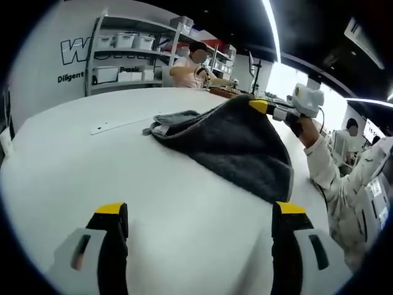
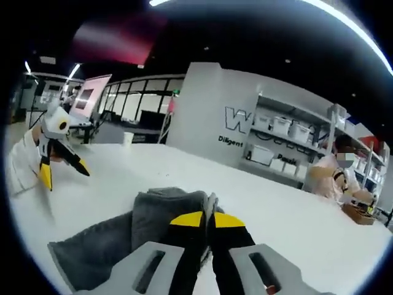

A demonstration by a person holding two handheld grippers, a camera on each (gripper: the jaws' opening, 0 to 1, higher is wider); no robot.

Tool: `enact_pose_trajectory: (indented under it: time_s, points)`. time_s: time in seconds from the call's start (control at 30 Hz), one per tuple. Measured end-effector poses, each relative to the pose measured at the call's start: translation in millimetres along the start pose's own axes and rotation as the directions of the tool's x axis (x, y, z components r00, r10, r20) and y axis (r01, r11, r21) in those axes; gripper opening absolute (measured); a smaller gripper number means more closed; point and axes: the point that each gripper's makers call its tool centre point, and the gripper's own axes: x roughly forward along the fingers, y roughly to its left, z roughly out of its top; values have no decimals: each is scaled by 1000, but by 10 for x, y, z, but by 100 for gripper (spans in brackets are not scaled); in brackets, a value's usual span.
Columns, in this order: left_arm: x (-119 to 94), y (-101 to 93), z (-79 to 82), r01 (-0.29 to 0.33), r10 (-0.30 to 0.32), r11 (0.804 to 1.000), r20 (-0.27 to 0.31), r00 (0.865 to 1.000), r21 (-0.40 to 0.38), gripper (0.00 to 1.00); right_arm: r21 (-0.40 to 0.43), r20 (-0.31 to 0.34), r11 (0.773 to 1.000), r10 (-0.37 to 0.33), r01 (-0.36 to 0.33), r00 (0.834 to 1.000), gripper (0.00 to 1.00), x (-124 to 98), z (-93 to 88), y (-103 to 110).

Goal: Open the folded towel by lifting each exposed corner and separating the folded layers until the towel lies flat within the target outline without major curled edges

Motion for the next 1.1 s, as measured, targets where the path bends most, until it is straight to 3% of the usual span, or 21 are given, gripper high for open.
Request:
enact_pose_trajectory:
  time_s: [0.3,0.67,1.1]
  points:
    - [-14,-4,19,3,-3,1000,6,1000,4,96,35,17,997,-74,73,997,0,-188,-41,-181]
    - [-17,25,37,4,-4,1000,8,1000,-1,96,20,29,988,-151,150,988,0,-427,-59,-317]
    - [-22,18,39,9,-9,1000,10,1000,-1,96,17,-8,980,-198,198,980,0,-600,-201,-448]
